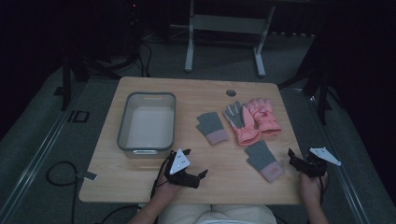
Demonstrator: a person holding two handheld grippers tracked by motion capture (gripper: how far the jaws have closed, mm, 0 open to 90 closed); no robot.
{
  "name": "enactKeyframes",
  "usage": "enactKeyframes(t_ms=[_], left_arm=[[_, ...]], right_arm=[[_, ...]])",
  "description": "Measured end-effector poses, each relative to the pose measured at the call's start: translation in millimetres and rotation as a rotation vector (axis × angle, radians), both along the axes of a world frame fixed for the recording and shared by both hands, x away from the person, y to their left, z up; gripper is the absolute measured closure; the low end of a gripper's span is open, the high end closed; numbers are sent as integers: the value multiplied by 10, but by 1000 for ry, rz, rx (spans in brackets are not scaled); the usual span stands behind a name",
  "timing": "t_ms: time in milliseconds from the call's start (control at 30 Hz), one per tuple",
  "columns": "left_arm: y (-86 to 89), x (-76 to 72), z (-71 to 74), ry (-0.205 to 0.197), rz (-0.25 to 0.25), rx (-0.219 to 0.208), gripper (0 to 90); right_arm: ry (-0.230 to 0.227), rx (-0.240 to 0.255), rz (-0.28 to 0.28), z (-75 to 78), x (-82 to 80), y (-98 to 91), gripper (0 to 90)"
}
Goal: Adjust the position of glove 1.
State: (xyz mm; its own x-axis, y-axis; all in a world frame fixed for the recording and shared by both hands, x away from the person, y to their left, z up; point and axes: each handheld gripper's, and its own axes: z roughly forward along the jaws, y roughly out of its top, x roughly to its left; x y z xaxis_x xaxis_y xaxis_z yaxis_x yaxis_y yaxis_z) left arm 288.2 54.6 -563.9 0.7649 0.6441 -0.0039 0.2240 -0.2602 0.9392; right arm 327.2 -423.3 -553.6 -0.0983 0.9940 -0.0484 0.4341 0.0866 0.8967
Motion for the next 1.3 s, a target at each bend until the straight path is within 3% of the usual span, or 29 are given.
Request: enactKeyframes(t_ms=[300,567,967,1200,1300], left_arm=[[1,1,0,1,0,0,10],[7,4,0,5,0,-7,10],[3,-3,0,-2,1,-2,10],[0,-5,-1,-3,1,-2,10],[1,-12,-1,-5,2,0,10]], right_arm=[[23,19,-22,74,-14,25,165],[15,30,10,326,-9,110,165],[-38,58,70,786,90,270,138],[-72,19,94,1005,162,430,132],[-82,29,105,1084,202,476,133]])
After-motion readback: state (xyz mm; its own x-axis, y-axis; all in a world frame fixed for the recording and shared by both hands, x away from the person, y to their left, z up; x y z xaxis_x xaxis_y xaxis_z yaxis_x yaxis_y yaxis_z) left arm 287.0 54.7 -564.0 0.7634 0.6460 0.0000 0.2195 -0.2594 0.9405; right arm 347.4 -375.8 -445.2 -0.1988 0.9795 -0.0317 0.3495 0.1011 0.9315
